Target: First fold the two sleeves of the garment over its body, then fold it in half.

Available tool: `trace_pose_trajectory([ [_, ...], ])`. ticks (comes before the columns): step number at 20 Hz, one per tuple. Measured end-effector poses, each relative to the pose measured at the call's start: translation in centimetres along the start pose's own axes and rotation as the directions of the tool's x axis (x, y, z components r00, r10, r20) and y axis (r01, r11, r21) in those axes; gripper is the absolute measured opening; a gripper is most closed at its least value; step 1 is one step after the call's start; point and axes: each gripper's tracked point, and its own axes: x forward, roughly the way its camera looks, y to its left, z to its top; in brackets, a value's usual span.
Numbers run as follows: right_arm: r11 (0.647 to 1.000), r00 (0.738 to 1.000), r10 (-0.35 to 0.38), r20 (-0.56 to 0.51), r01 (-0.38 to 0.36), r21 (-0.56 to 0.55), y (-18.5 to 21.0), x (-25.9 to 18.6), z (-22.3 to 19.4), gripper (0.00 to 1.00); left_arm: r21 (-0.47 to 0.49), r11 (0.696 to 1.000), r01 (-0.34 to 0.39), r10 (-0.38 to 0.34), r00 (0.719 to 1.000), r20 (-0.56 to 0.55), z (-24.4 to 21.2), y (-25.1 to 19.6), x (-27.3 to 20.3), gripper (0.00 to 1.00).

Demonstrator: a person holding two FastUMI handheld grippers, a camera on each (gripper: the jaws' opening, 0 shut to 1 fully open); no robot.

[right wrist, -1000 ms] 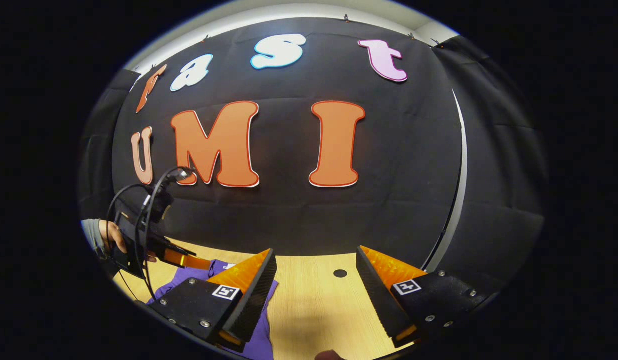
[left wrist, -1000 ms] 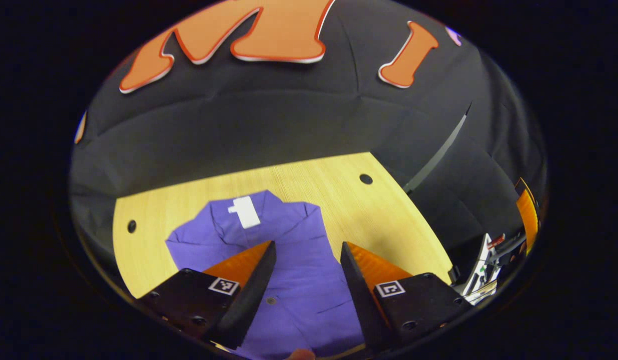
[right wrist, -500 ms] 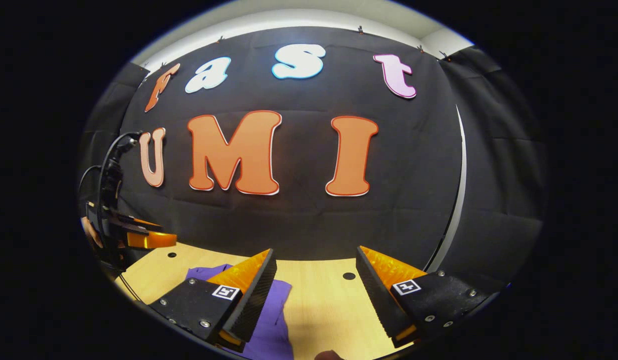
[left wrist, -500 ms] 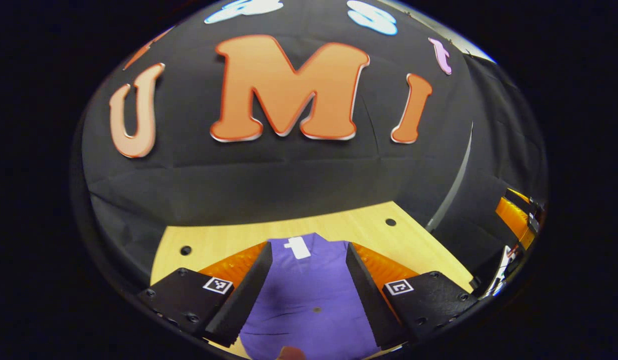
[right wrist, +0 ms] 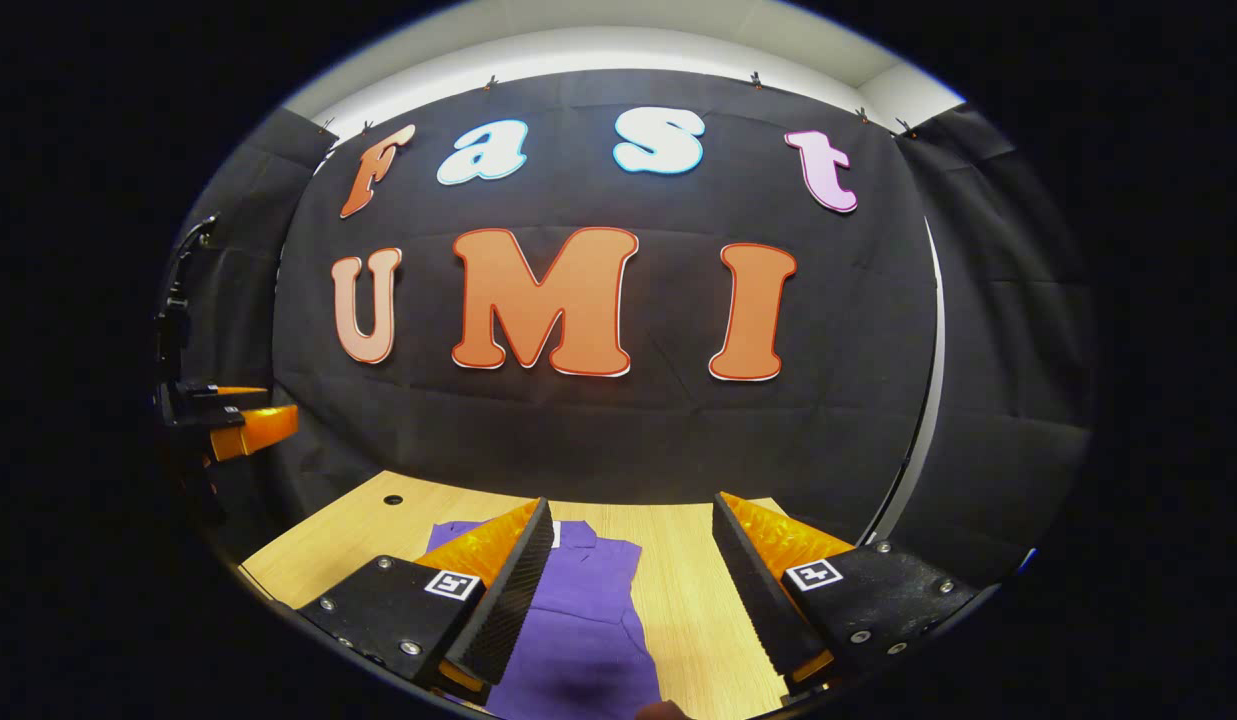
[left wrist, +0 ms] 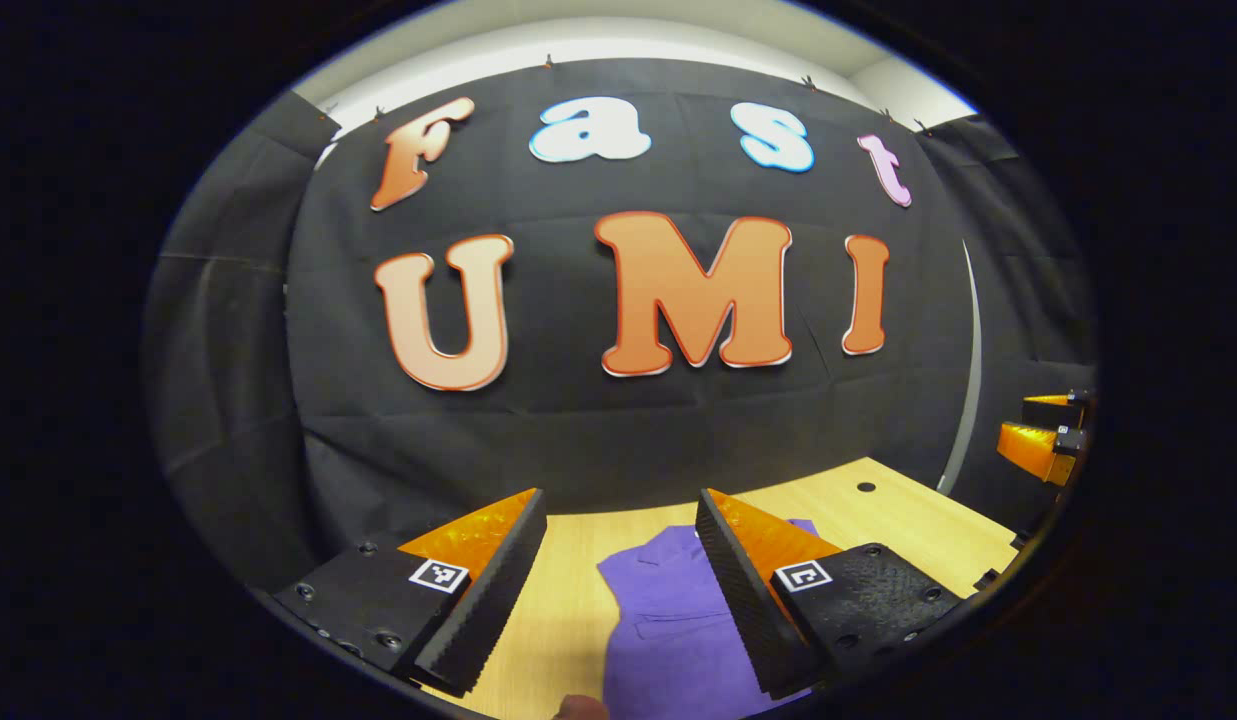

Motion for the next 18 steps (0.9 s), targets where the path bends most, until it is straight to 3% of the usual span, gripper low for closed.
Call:
trace_pose_trajectory([
  [3,1.000,1.000,-0.004,-0.002,0.004,-0.014,0.6,-2.0,-1.0,0.95,-0.033,0.999,-0.020,0.022,0.998,0.056,-0.3,1.3,-3.4,0.95],
  [7,0.999,0.999,-0.021,-0.042,0.020,-0.039,0.7,-3.6,-3.1,0.95,-0.037,0.999,-0.017,0.018,0.999,0.033,-3.4,1.4,-5.6,0.97],
  [12,1.000,0.972,-0.023,-0.235,0.020,-0.014,0.7,-4.3,-9.5,0.95,-0.037,0.999,0.010,-0.016,0.986,-0.167,-11.1,0.3,-5.9,0.95],
  [15,1.000,0.948,-0.009,-0.319,0.011,0.004,0.7,-4.7,-12.9,0.95,-0.035,0.999,0.004,-0.014,0.957,-0.290,-15.3,0.4,-6.2,0.96],
  [18,1.000,0.906,0.004,-0.424,0.003,0.017,1.1,-5.8,-16.7,0.95,-0.029,1.000,0.004,-0.015,0.919,-0.394,-19.5,0.4,-6.4,0.96],
])
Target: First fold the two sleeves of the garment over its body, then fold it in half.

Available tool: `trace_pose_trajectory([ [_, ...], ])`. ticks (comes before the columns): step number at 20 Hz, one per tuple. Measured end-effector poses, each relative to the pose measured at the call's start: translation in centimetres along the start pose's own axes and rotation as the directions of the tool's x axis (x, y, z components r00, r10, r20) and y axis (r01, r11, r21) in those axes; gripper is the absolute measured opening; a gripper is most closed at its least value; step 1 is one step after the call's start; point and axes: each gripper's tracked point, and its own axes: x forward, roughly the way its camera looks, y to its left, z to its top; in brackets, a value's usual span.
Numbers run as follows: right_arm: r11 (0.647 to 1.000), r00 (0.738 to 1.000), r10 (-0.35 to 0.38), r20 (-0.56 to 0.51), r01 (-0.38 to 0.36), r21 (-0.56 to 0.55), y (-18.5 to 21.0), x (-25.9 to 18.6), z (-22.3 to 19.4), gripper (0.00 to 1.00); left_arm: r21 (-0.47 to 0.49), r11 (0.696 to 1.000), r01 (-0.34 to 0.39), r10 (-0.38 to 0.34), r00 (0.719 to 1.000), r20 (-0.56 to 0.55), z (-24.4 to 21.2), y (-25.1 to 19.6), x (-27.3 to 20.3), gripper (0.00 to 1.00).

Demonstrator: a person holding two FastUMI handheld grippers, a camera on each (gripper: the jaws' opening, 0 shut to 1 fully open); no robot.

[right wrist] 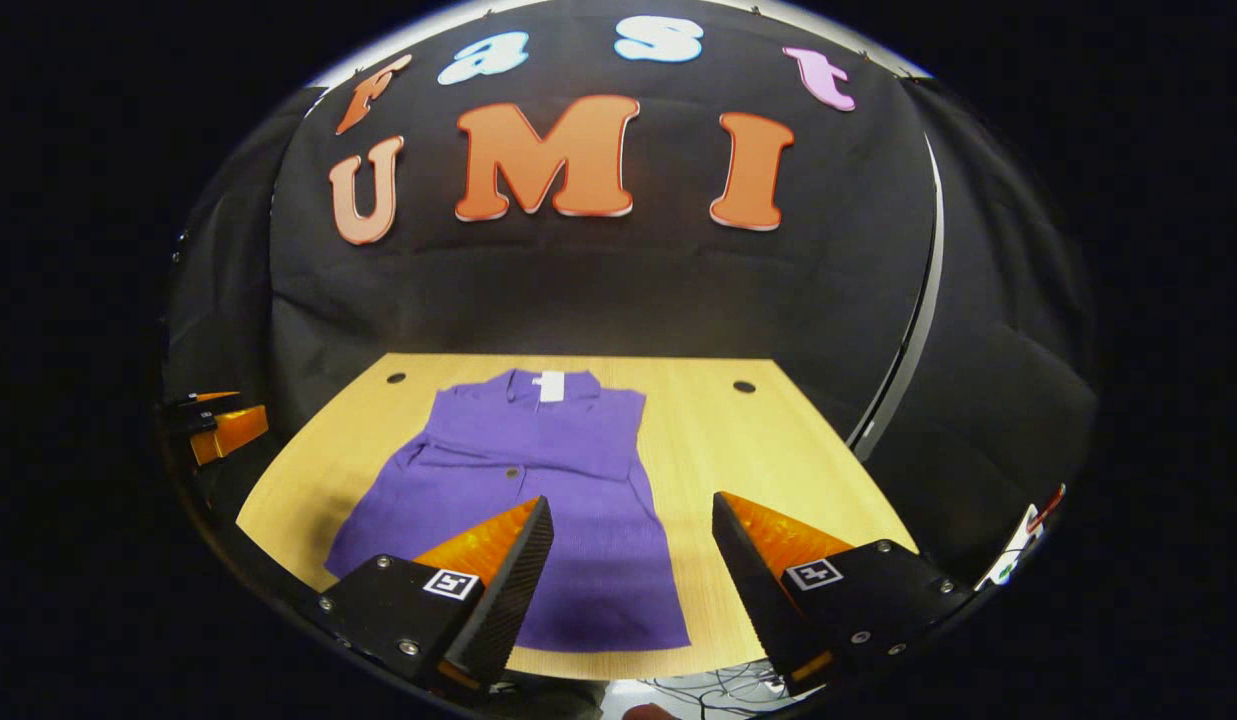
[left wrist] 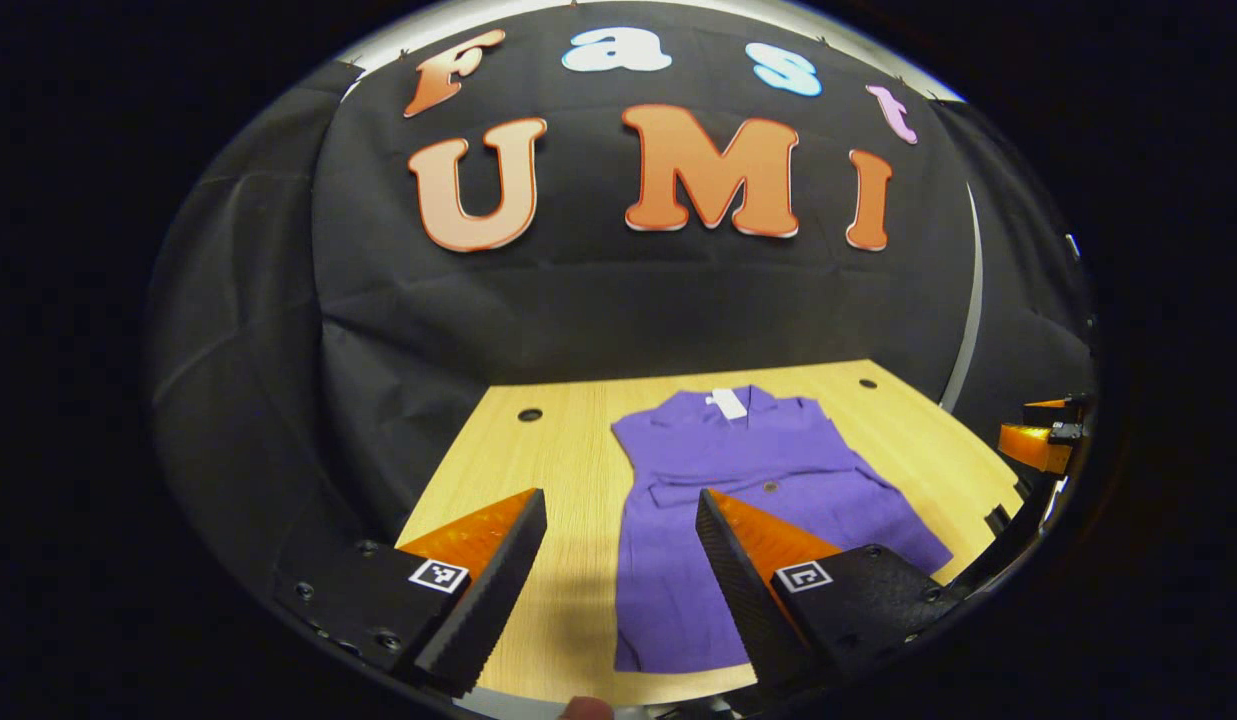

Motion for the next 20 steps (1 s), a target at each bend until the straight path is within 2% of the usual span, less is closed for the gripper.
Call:
trace_pose_trajectory([
  [4,0.999,0.987,0.008,-0.159,-0.002,0.039,0.1,2.1,-5.5,0.96,0.000,1.000,0.003,-0.003,0.989,-0.149,-4.9,-0.1,1.0,0.96],
  [9,0.998,0.939,0.007,-0.345,0.014,0.058,-1.1,3.6,-12.5,0.97,0.021,1.000,0.017,-0.009,0.951,-0.308,-10.8,-1.0,3.9,0.96],
  [14,0.999,0.876,0.010,-0.482,0.010,0.040,-1.8,5.6,-17.3,0.97,-0.011,0.999,0.034,-0.035,0.876,-0.481,-16.3,-2.6,5.8,0.96],
  [20,0.994,0.798,0.047,-0.601,0.023,0.108,-1.8,7.0,-20.7,0.96,-0.019,0.999,0.039,-0.042,0.778,-0.626,-20.4,-3.5,6.9,0.96],
])
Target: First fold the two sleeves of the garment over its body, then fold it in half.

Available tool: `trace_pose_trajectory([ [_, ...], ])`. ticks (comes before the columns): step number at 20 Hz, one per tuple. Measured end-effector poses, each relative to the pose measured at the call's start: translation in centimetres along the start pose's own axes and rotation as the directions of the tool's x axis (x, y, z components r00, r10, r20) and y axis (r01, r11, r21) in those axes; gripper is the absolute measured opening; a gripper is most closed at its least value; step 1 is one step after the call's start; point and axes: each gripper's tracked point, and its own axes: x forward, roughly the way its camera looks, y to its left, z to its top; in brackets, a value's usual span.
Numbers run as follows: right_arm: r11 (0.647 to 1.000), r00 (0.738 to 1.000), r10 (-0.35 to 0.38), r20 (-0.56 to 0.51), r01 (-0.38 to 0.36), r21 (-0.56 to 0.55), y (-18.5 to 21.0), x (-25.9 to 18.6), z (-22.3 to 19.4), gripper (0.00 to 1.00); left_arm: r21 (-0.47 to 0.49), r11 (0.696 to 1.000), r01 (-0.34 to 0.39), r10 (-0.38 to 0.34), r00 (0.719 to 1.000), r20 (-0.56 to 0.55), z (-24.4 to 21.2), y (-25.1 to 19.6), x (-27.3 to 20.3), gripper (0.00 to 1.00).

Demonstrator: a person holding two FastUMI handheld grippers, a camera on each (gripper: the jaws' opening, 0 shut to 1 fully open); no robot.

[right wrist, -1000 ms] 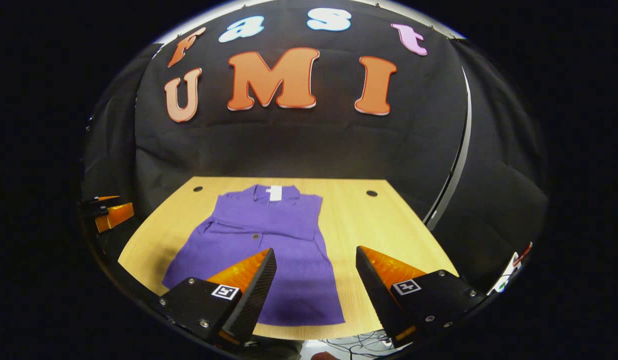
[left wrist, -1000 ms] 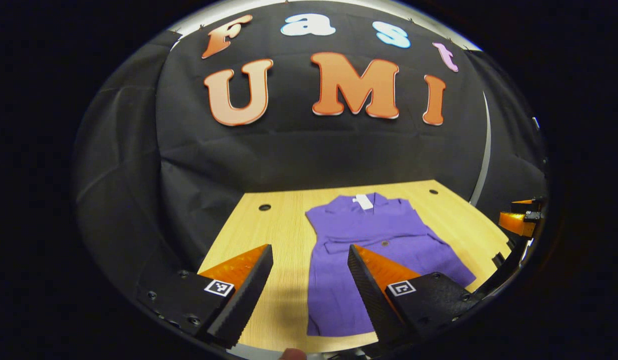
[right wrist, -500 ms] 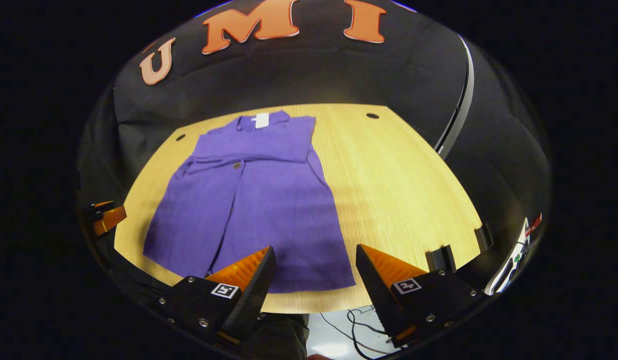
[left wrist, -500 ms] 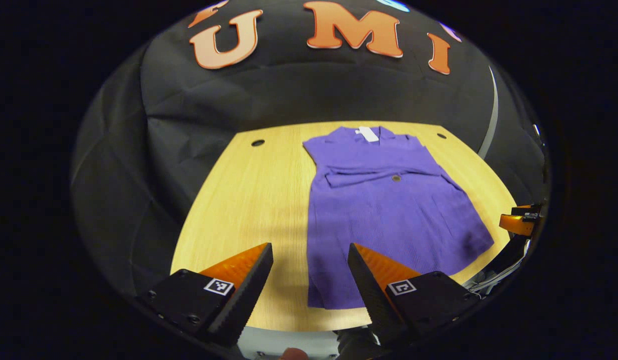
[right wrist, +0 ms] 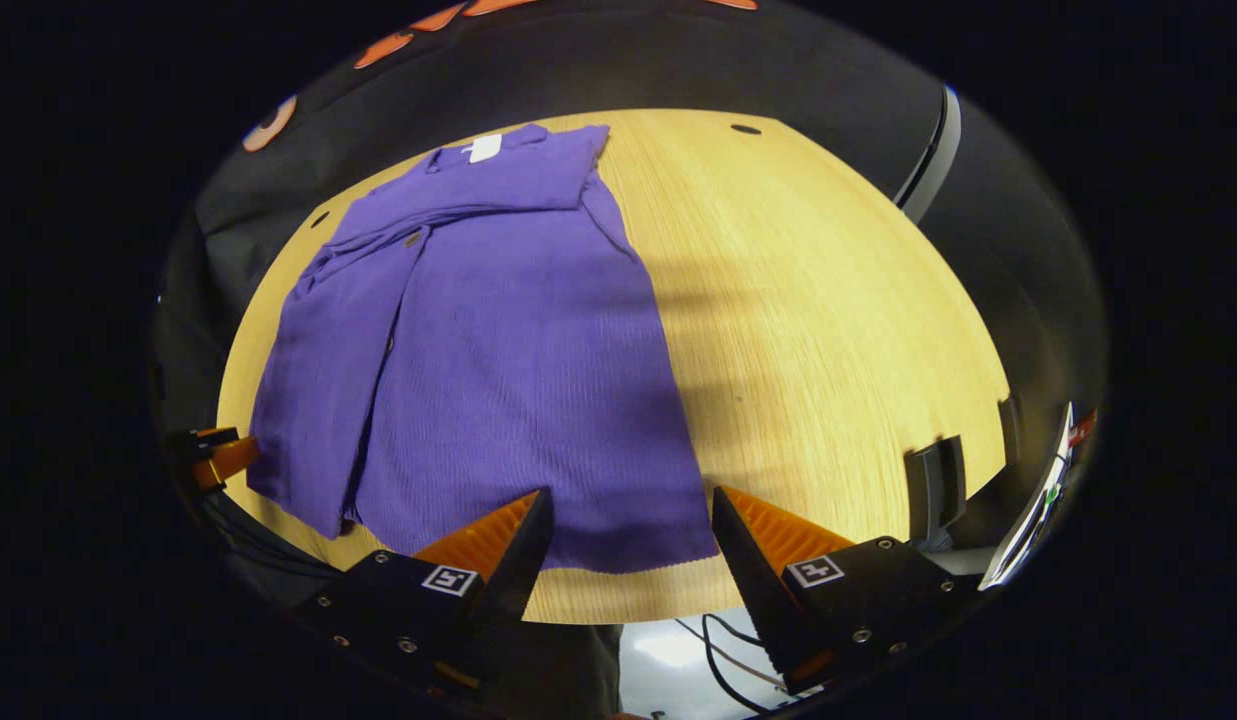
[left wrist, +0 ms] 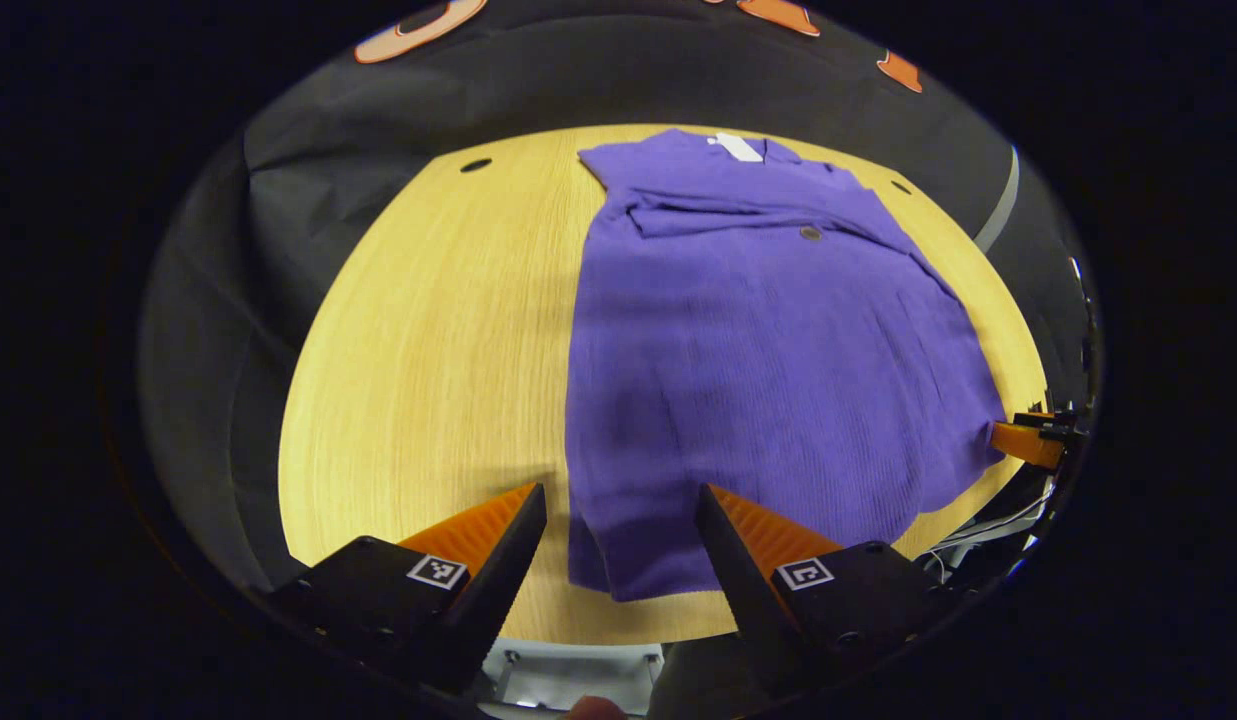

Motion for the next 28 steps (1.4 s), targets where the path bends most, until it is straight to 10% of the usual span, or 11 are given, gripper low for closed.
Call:
trace_pose_trajectory([
  [7,0.999,0.994,-0.019,-0.105,0.015,-0.037,0.2,0.6,-0.4,0.92,-0.069,0.998,0.011,-0.022,0.989,-0.149,-1.4,-0.4,1.4,0.96],
  [10,0.999,0.990,-0.016,-0.143,0.009,-0.053,1.1,0.7,-0.6,0.66,-0.106,0.994,-0.001,-0.022,0.976,-0.216,-1.3,-0.4,1.8,0.93],
  [16,0.997,0.980,0.056,-0.191,-0.045,0.064,2.2,0.9,0.0,0.11,-0.132,0.990,0.047,-0.081,0.962,-0.261,-0.4,-1.8,2.4,0.12],
  [28,0.986,0.980,0.162,-0.116,-0.155,0.068,3.4,-3.5,5.8,0.04,-0.145,0.976,0.161,-0.185,0.968,-0.171,4.1,-3.6,-2.9,0.02],
])
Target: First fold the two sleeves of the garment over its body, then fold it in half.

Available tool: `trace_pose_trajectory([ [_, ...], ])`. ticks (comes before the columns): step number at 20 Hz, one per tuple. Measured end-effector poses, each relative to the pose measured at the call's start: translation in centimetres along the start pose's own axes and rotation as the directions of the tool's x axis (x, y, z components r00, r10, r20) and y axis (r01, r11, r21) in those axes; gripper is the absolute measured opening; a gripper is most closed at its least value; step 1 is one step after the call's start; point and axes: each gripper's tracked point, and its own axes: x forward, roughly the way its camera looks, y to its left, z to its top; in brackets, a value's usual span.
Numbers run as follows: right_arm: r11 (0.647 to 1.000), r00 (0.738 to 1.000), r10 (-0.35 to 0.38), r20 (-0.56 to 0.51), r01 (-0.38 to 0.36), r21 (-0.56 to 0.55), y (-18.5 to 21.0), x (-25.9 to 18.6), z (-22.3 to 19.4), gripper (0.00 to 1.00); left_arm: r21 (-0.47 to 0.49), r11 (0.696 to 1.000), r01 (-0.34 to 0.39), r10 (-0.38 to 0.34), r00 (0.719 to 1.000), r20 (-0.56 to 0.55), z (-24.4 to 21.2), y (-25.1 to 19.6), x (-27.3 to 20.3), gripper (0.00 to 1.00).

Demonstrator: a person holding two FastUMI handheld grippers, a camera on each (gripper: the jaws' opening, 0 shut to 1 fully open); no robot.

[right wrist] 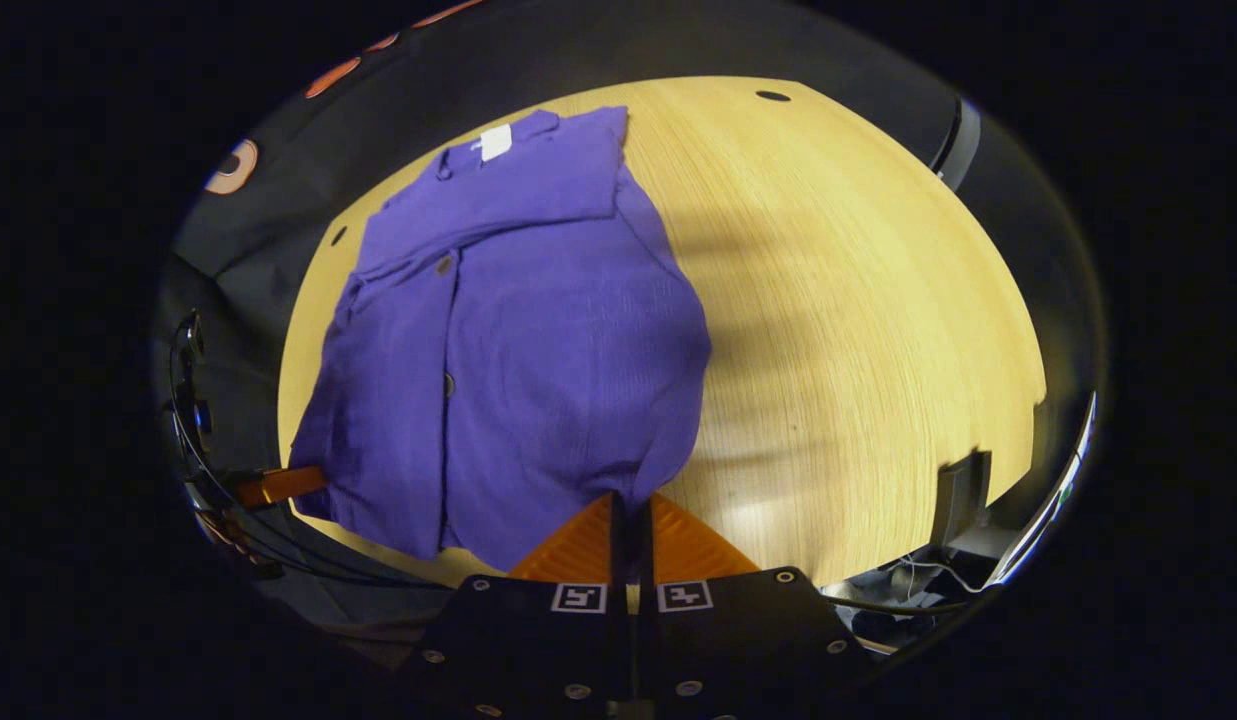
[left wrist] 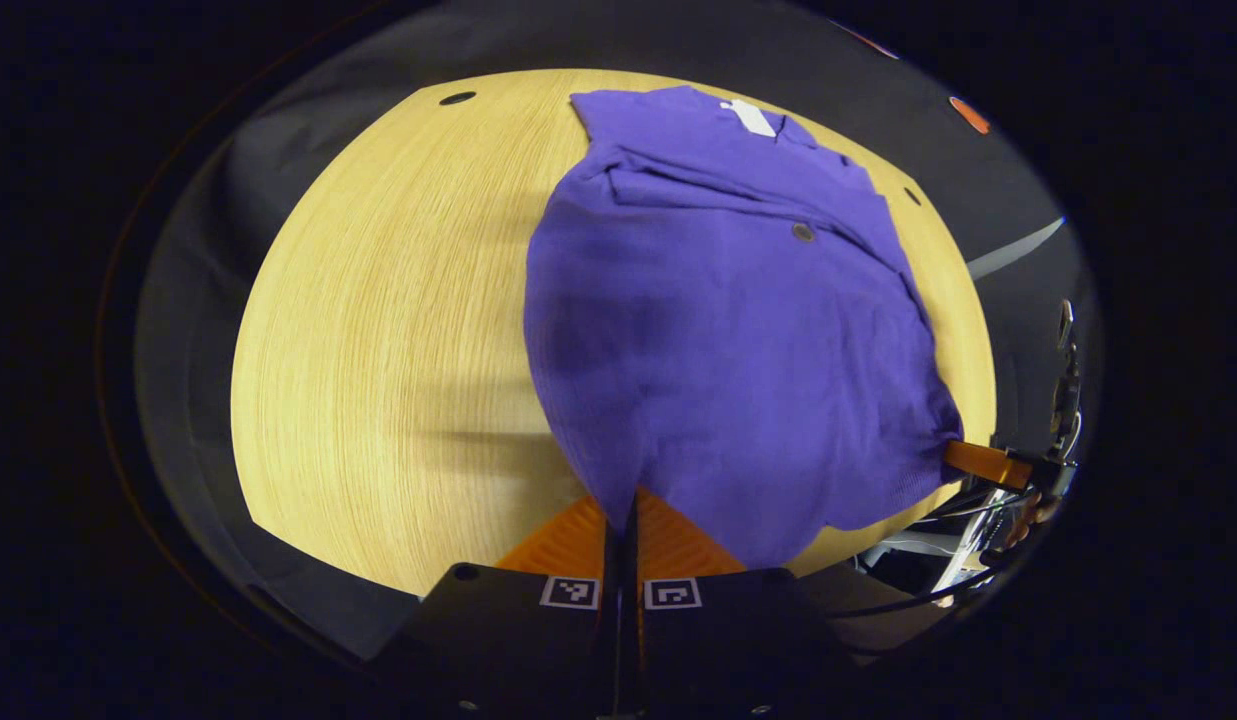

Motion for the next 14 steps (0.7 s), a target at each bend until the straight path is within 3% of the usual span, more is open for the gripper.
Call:
trace_pose_trajectory([
  [6,0.996,0.993,0.082,0.080,-0.080,-0.025,2.4,-3.4,6.2,0.04,0.028,0.999,0.023,-0.025,0.996,0.089,5.4,-1.4,-3.7,0.02],
  [14,0.988,0.979,0.109,0.172,-0.087,-0.132,4.5,-6.3,15.2,0.04,0.122,0.992,0.013,-0.036,0.981,0.188,15.3,-4.0,-7.4,0.02],
])
